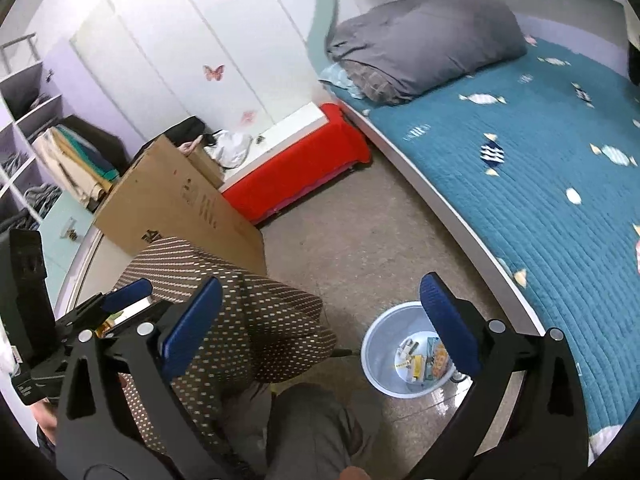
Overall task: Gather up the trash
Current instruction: 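Move both grippers back over the table toward the remaining trash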
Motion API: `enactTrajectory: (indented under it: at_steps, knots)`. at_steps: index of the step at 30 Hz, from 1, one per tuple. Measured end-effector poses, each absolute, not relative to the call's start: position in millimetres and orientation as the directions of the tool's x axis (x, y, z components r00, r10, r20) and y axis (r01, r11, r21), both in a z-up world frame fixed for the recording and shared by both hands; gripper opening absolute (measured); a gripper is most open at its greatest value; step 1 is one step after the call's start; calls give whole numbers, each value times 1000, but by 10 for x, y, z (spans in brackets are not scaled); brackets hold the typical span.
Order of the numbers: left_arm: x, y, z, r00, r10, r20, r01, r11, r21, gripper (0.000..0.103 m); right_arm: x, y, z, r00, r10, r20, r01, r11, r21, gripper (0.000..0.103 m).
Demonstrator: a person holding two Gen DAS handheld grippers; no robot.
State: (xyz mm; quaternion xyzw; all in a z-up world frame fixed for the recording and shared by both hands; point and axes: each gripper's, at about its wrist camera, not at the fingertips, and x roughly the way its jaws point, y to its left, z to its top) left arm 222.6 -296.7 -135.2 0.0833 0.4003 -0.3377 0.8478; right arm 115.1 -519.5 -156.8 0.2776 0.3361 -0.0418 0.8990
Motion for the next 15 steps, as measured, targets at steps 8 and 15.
enactTrajectory:
  at_steps: [8,15]
  knots:
    - [2030,-2472,-1039,515,-542,-664,618,771,-151,95,1304,-4744,-1291,771,143,-620,179,886,428,97]
    - [1872,-1890,-892,577,-521,-629,557,814,-164,95,1394,-4281,-1058,765,152,-626,106,929,355,97]
